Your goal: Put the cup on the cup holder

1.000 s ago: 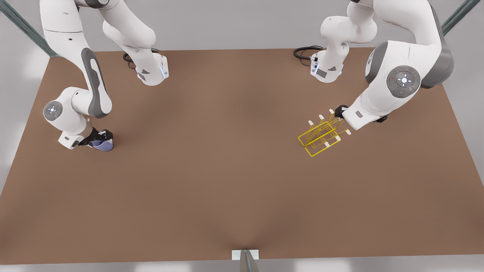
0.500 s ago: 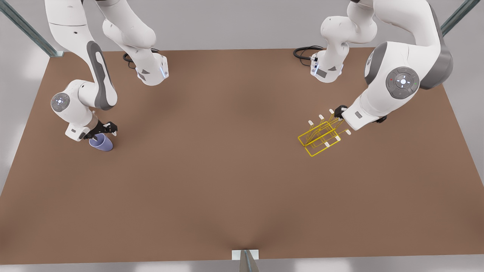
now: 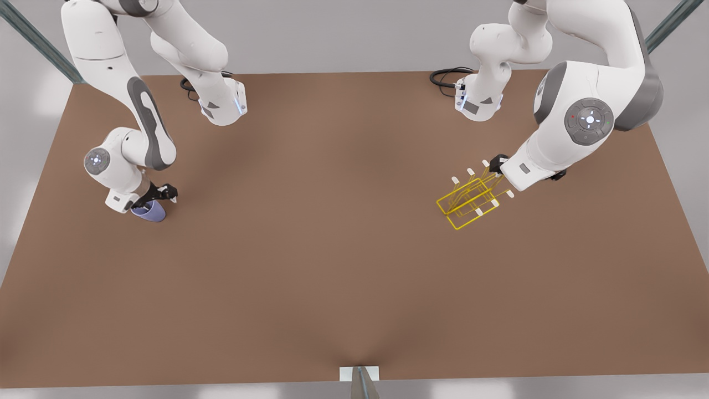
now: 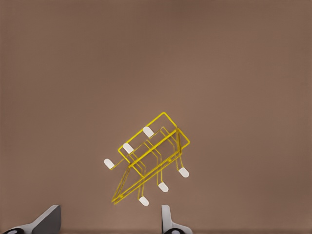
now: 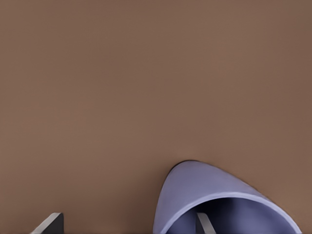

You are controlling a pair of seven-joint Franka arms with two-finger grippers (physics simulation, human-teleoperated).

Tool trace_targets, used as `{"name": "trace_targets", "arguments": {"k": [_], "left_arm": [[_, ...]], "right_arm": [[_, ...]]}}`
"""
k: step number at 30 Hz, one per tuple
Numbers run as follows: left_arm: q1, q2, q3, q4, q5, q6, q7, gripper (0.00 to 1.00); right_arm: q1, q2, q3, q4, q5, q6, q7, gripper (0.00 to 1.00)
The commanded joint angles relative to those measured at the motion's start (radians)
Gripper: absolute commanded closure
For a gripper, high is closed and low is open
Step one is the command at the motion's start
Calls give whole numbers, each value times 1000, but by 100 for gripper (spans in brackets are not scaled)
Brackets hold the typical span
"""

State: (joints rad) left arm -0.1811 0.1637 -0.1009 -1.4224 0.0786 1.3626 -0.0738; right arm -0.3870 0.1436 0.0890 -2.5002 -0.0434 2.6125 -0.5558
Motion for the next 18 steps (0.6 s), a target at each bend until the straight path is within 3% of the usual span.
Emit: {"name": "trace_targets", "arguments": {"k": [1, 3, 4, 6, 9, 10, 18], "left_arm": [[0, -1, 0, 0, 0, 0, 0, 0], [0, -1, 0, 0, 1, 0, 0, 0], [0, -1, 0, 0, 1, 0, 0, 0], [-1, -1, 0, 0, 1, 0, 0, 0], [-1, -1, 0, 0, 1, 1, 0, 0], [-1, -1, 0, 0, 1, 1, 0, 0], [-1, -1, -2, 0, 1, 1, 0, 0]], "right_arm": [[-7, 11, 0, 4, 2, 32, -21, 0], [-7, 16, 0, 9, 0, 34, -21, 0], [-7, 16, 0, 11, 0, 34, -21, 18], [-7, 16, 0, 17, 2, 34, -21, 43], [-9, 24, 0, 24, 0, 32, -22, 64], [-9, 22, 0, 24, 0, 32, -33, 78], [-15, 8, 2, 102, -21, -100, -36, 79]]}}
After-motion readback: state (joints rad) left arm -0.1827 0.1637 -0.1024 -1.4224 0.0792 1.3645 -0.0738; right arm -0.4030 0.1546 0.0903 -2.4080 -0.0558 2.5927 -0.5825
